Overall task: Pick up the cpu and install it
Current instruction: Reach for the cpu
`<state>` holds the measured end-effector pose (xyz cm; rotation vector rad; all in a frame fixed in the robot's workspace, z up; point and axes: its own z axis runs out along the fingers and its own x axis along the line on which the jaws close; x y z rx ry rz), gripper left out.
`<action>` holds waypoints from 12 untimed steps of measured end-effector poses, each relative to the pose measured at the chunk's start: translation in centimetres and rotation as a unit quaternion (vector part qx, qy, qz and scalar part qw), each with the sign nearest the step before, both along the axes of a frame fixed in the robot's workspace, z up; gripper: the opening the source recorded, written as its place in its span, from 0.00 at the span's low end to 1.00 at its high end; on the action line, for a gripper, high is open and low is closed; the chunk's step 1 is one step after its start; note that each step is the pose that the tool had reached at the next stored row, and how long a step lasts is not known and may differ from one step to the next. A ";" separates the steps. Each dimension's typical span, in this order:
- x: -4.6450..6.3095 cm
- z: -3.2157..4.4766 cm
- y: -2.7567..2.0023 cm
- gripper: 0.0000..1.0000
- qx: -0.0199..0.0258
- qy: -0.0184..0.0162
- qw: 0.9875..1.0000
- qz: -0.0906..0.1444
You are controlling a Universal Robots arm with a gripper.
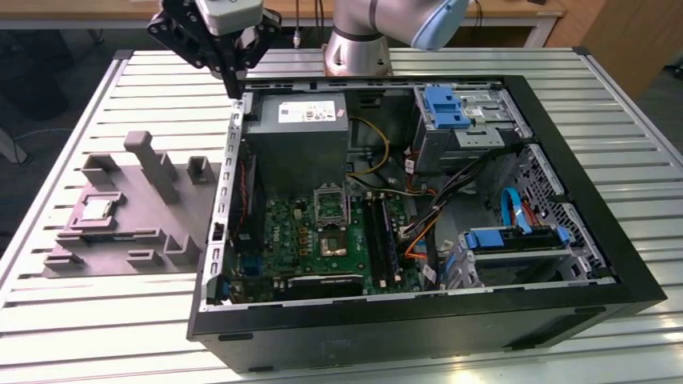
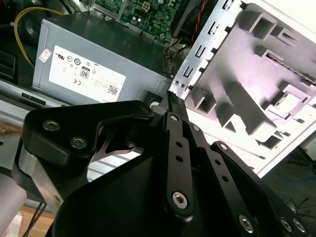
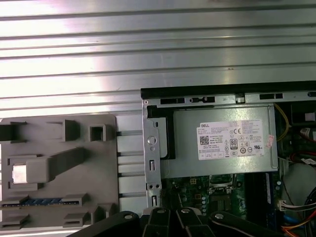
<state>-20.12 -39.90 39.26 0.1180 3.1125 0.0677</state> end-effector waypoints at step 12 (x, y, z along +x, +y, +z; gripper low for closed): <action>-0.4 0.00 0.00 0.11 0.000 0.000 1.000 0.000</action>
